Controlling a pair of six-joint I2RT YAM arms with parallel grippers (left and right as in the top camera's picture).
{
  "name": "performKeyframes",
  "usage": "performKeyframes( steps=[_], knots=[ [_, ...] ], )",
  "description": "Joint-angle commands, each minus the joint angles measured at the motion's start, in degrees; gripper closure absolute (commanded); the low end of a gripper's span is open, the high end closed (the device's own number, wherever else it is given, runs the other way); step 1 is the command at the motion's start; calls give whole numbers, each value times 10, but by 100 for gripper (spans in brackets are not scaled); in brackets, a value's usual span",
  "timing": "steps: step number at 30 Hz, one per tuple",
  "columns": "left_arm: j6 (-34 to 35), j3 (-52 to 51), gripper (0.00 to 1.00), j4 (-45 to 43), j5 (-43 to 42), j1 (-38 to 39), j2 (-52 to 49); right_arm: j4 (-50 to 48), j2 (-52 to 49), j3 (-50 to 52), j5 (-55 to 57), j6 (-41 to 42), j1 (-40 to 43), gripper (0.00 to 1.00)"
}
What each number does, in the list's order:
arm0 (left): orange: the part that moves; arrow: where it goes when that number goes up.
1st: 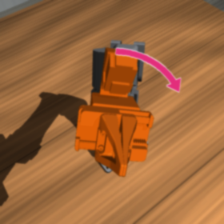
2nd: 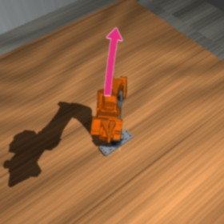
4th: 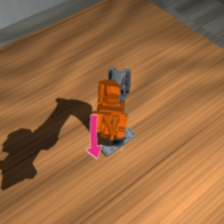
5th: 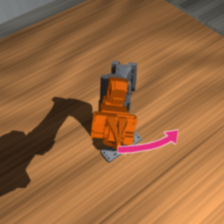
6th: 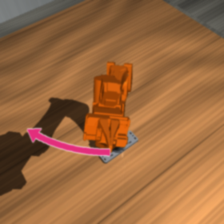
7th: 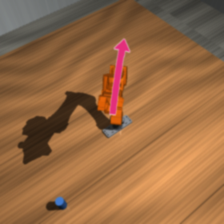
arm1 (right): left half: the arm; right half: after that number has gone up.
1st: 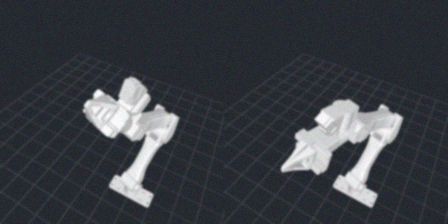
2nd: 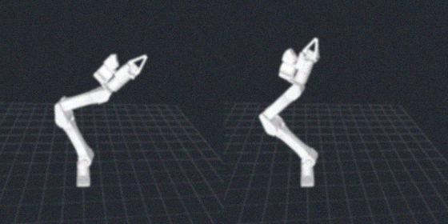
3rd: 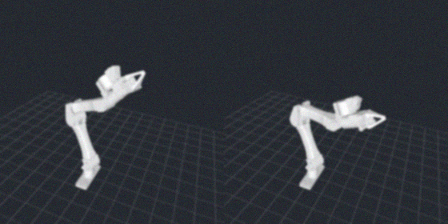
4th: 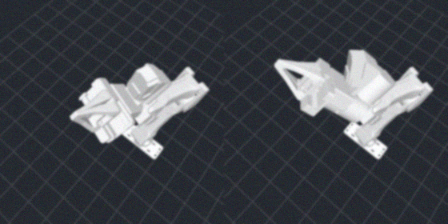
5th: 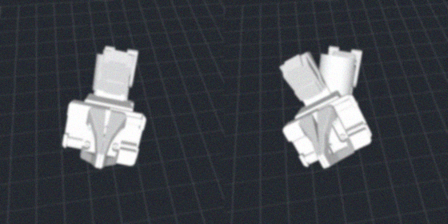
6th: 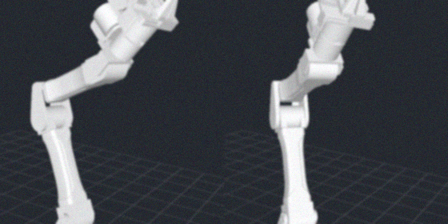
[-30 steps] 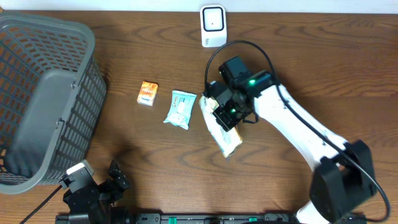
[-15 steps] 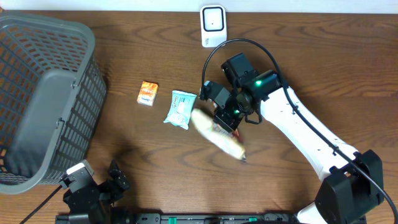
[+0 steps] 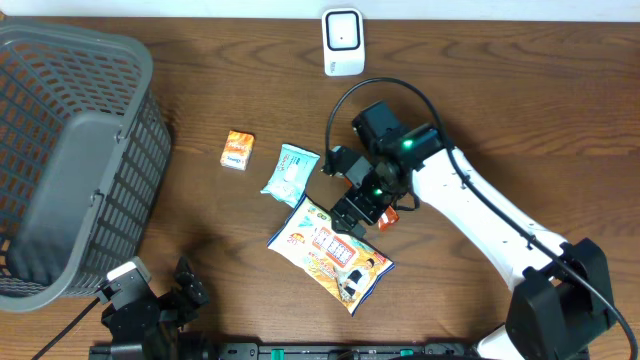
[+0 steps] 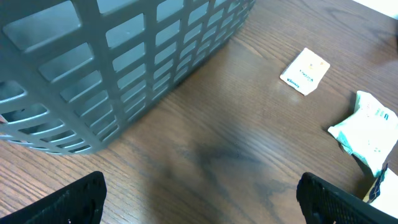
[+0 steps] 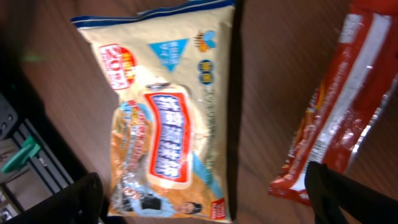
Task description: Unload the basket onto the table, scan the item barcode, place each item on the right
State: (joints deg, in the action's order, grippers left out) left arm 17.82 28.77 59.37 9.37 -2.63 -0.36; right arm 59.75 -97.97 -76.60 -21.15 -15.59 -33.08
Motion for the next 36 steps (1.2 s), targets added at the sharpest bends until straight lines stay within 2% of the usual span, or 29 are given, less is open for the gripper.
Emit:
performKeyframes(
  steps=[1,4,12,16,19,27,36],
  knots=[
    [1,-1,2,0,3,-2,1,4,21,-14,34,20,-41,1],
    [1,-1,2,0,3,-2,1,-32,19,14,120,61,-82,1],
    [1,-1,2,0,3,-2,1,-79,19,50,151,106,-175,1],
    [1,-1,2,0,3,-2,1,-93,18,70,259,150,-225,1],
    [1,-1,2,0,3,-2,1,-96,17,82,288,166,-269,1],
    [1,-1,2,0,3,-2,1,-125,2,104,345,225,-309,1],
    [1,-1,2,0,3,-2,1,-128,-82,104,378,283,-341,1]
  ],
)
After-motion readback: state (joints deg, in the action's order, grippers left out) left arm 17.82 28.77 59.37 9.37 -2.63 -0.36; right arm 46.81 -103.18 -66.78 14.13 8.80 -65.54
